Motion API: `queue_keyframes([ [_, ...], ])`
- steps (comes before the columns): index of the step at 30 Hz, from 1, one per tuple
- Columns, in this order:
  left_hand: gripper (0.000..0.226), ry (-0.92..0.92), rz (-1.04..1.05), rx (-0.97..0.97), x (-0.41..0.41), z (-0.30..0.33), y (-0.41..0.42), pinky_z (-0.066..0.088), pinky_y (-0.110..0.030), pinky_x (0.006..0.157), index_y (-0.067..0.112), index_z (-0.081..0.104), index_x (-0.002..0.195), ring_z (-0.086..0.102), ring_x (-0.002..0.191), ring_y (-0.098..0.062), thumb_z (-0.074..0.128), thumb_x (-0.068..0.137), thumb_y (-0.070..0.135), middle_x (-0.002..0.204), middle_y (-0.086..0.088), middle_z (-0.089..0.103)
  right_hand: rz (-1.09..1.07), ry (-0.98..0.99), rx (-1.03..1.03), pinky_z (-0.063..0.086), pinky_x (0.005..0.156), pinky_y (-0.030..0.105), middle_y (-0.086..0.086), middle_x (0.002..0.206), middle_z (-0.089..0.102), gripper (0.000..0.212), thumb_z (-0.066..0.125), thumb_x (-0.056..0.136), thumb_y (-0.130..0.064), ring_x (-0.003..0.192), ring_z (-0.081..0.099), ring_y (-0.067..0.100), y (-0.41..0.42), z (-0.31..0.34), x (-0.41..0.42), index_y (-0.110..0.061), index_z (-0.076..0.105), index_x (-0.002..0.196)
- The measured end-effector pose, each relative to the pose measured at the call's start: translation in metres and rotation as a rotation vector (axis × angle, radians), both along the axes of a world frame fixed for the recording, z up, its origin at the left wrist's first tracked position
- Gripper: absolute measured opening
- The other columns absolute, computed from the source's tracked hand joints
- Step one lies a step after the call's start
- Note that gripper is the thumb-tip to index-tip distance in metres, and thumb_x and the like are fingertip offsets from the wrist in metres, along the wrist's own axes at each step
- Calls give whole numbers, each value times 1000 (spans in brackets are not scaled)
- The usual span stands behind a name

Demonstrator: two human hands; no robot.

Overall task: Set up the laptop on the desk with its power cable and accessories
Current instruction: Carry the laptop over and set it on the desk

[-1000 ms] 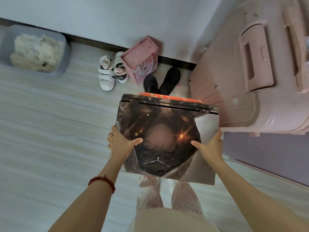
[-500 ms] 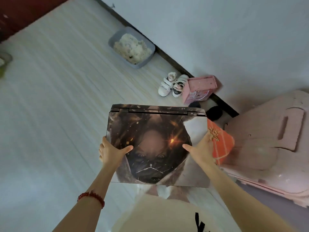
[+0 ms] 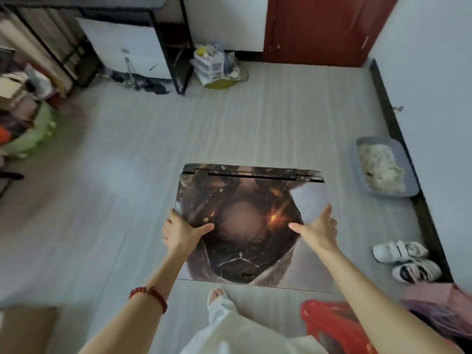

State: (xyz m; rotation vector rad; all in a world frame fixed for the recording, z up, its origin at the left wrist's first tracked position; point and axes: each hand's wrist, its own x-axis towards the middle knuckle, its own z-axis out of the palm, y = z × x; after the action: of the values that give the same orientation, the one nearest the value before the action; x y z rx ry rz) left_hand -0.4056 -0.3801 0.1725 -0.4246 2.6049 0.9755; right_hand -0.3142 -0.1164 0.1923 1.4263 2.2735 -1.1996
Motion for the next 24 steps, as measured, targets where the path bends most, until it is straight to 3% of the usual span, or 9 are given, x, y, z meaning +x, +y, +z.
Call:
queue_keyframes([
  [9,94,-3,244,-15,-175,25,-139,41,-53,94,7,36,118,44,115,-36,85,50,50,122,-18,48,239,29,-37,28,105,54,23,146,21,110,78,71,-29,132,26,42,-119,24,-235,-17,-3,145],
  [24,97,83,553,-60,-553,57,-223,36,-49,95,7,34,121,40,119,-37,83,52,53,126,-20,46,533,126,-15,26,108,56,21,151,13,108,74,75,-30,135,21,41,-205,61,-701,-16,-7,145],
])
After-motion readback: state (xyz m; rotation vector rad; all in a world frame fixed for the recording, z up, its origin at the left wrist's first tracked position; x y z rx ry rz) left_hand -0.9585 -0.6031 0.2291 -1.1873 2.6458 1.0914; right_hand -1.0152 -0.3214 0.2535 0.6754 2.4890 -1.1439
